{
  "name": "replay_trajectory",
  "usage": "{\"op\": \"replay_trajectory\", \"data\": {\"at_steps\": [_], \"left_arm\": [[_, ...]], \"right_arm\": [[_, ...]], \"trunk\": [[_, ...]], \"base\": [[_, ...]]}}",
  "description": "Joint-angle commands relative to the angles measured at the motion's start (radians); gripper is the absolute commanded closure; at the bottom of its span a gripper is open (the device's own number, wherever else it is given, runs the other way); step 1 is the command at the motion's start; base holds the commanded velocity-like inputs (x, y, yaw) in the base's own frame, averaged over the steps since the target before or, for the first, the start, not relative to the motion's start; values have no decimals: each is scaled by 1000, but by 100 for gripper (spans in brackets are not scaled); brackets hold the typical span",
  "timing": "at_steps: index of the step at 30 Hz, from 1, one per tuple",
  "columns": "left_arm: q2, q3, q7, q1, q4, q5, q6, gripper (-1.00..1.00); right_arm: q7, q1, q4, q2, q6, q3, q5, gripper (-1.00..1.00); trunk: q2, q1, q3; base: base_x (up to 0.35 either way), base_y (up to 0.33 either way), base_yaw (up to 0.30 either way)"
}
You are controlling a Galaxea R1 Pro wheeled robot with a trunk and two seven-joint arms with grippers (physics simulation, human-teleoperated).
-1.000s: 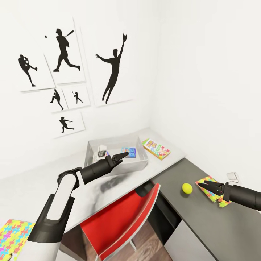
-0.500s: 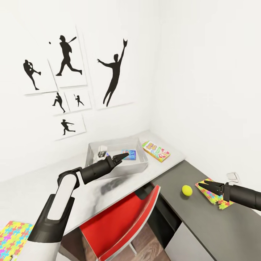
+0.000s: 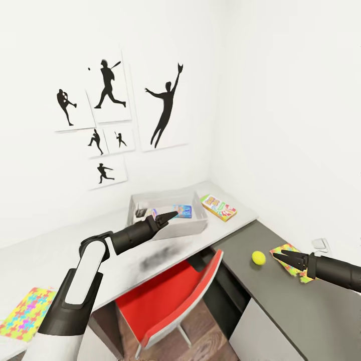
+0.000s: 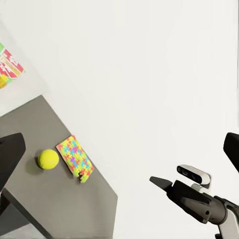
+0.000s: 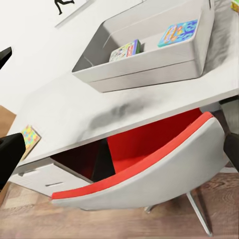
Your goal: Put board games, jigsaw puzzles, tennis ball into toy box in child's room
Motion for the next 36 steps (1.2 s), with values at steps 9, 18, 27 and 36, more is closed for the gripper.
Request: {"op": "replay_trajectory", "data": {"at_steps": [9,18,27,36], "left_arm": [[1,2,-11,-1,0,-7,5,-100],[1,2,-13,-1,0,-8,4,-100],[2,2,-13,-1,-1,-8,4,-100],[2,3,-9,-1,-1,-10,4,-100]], "right_arm": [[3,-3,0,5,3,-1,20,-100],[3,-4,0,10,2,-1,28,-100],[5,-3,2,11,-16,-2,30,-100],[6,-1,11,12,-97,-1,31,-100]], "trunk": [[-2,0,13],[-2,0,28],[-2,0,36],[-2,0,38]], "base": [[-292,0,68],[-308,17,75],[-175,27,61],[-44,7,15]]}}
